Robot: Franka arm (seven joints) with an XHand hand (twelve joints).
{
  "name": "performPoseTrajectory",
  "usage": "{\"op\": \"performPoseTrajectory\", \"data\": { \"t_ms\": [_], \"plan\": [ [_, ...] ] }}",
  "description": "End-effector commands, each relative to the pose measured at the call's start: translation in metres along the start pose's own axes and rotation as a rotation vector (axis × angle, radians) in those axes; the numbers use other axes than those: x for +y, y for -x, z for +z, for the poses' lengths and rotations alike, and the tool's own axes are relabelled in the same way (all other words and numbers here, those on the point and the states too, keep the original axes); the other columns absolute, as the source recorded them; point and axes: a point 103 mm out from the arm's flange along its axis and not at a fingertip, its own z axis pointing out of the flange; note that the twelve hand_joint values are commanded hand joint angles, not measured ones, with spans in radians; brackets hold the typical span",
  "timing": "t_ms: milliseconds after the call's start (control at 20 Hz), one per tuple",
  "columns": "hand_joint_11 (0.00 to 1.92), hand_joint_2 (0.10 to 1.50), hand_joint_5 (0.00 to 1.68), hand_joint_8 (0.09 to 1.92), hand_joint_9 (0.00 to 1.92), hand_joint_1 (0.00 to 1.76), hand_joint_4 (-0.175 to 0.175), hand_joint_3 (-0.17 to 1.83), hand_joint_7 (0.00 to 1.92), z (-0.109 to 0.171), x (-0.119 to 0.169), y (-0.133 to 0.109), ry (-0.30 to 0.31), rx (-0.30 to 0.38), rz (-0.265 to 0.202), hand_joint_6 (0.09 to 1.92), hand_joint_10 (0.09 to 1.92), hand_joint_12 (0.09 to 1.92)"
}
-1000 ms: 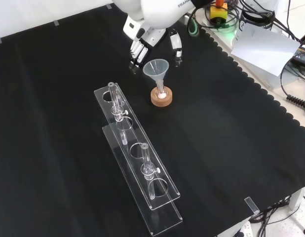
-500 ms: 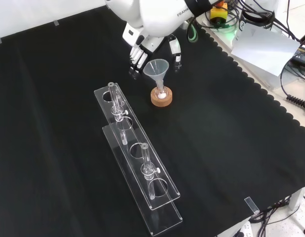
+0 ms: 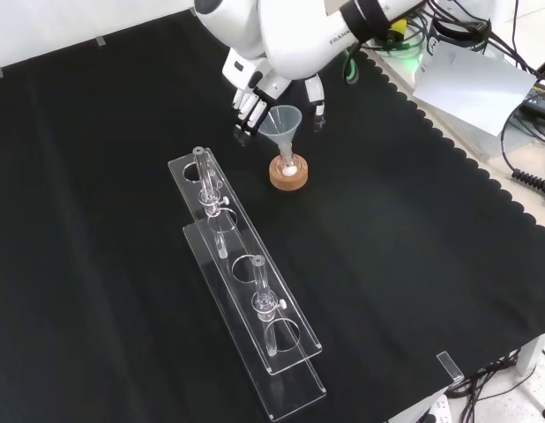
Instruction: Remove the funnel from the round-bottom flask.
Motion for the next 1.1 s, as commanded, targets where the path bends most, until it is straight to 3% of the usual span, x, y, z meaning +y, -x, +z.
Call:
{"op": "performPoseTrajectory", "data": {
  "t_ms": [50,250,400,500,1100],
  "plan": [
    [0.38,0.68,0.31,0.70,0.64,0.65,-0.097,0.40,0.24,-0.005,-0.004,0.000,0.042,-0.123,0.030,0.09,0.65,1.36],
    [0.53,0.69,0.58,0.67,0.93,0.71,-0.062,0.45,0.55,-0.012,-0.008,-0.003,0.108,-0.223,0.061,0.17,0.55,1.28],
    [0.63,0.71,0.75,0.63,1.09,0.74,-0.016,0.49,0.72,-0.024,-0.015,-0.004,0.157,-0.267,0.069,0.56,0.48,1.24],
    [0.68,0.71,0.80,0.62,1.14,0.76,-0.001,0.51,0.78,-0.035,-0.020,-0.005,0.169,-0.274,0.068,0.70,0.47,1.22],
    [0.71,0.72,0.83,0.63,1.19,0.77,0.007,0.54,0.80,-0.081,-0.045,-0.001,0.086,-0.233,0.073,0.81,0.45,1.19]
  ]
}}
